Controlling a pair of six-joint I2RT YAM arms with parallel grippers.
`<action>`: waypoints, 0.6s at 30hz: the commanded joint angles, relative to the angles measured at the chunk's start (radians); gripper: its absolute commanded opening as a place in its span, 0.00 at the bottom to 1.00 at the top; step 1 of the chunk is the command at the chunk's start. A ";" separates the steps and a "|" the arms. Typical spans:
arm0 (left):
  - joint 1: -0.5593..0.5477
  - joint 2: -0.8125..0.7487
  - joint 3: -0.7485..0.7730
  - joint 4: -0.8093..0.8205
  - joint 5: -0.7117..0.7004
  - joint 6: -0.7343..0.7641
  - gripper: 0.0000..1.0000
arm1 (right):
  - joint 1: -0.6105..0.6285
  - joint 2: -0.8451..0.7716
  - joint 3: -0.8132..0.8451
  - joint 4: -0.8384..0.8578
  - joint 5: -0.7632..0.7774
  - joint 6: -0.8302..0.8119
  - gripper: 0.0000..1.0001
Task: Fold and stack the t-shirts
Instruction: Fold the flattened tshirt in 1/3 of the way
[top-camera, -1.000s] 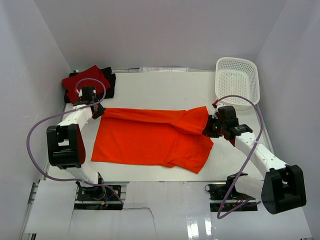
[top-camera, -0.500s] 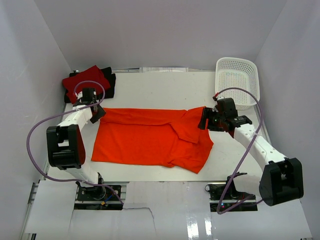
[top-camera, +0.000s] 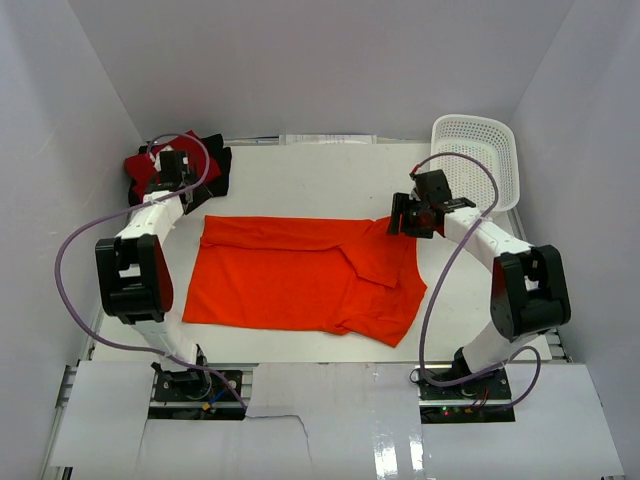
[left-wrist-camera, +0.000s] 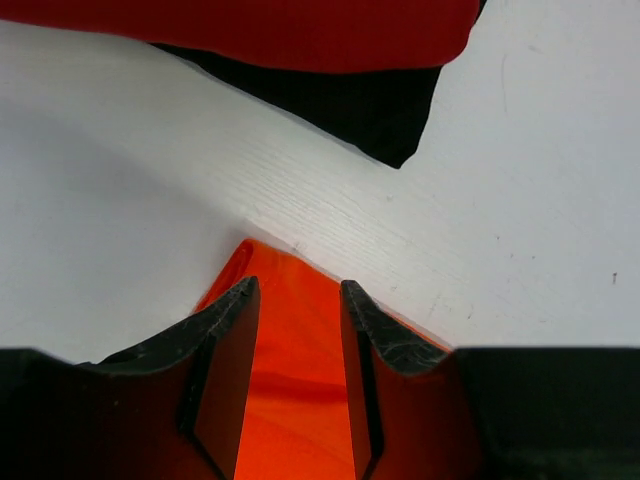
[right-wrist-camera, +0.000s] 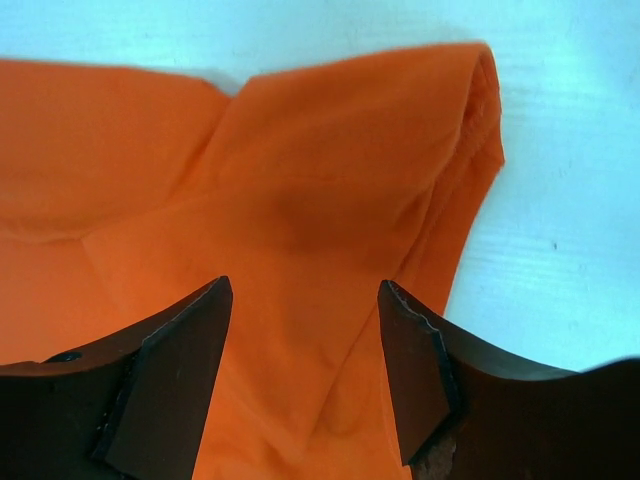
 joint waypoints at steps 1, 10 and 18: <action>0.007 0.089 0.069 0.013 0.060 0.040 0.48 | 0.001 0.074 0.096 0.048 0.007 -0.003 0.66; 0.006 0.188 0.117 0.025 0.131 0.036 0.29 | 0.000 0.254 0.230 0.053 0.015 -0.002 0.60; 0.006 0.206 0.071 0.053 0.166 0.048 0.09 | -0.005 0.366 0.228 0.045 0.024 0.020 0.16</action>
